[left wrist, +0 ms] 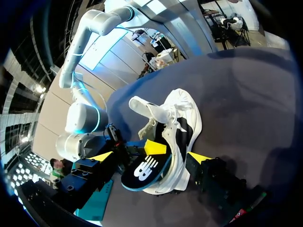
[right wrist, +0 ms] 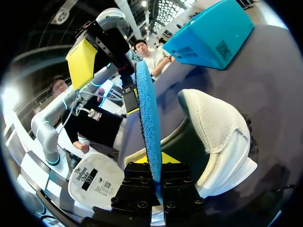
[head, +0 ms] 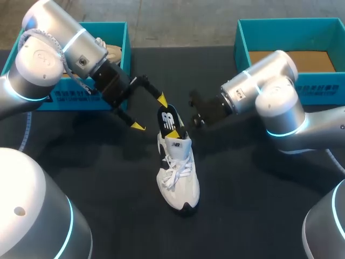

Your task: Take the shoe out of the shoebox, open the shoe tongue, remove and reinsert the insole, then place the shoe into the shoebox

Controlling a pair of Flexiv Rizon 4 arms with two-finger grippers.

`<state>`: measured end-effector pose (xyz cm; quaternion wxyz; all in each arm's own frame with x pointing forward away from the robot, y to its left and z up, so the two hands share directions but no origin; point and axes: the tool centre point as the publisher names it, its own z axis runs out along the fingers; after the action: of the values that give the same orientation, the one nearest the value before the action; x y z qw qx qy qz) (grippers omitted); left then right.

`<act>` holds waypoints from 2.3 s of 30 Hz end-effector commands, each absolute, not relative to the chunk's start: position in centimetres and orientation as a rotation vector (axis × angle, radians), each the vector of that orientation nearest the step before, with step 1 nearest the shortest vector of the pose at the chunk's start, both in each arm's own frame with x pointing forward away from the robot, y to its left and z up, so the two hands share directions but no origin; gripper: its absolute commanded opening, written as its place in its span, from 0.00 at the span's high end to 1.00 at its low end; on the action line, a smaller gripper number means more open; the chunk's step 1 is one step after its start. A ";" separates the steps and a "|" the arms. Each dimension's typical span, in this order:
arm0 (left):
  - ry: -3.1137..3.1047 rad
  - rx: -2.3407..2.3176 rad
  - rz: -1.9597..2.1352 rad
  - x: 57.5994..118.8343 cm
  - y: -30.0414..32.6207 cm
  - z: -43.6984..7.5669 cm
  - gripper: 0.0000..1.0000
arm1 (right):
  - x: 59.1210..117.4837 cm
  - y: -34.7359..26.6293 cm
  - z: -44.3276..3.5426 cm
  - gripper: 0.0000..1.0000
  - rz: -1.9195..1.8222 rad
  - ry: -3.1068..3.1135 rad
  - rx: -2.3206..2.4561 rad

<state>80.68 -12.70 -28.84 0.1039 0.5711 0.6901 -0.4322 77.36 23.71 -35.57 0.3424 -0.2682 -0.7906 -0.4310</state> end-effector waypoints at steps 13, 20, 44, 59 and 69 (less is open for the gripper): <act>2.041 1.710 -1.277 80.4 -12.9 -28.9 0.00 | 77.5 23.1 -32.4 0.67 -1.242 -2.151 -0.714; 2.052 1.707 -1.281 80.1 -12.7 -29.3 0.00 | 78.8 22.9 -32.6 0.67 -1.254 -2.161 -0.722; 2.059 1.688 -1.274 80.4 -12.2 -29.2 0.00 | 76.1 23.3 -35.4 1.00 -1.144 -2.086 -0.794; 2.052 1.695 -1.282 80.3 -12.3 -29.1 0.00 | 77.0 23.2 -33.2 0.65 -1.184 -2.155 -0.774; 2.055 1.687 -1.283 79.9 -11.8 -29.0 0.00 | 78.4 22.9 -32.4 0.63 -1.186 -2.194 -0.755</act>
<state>80.12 -12.04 -29.09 0.0930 0.5690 0.6925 -0.4336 78.08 22.99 -32.58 0.2632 -0.2799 -0.8097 -0.4436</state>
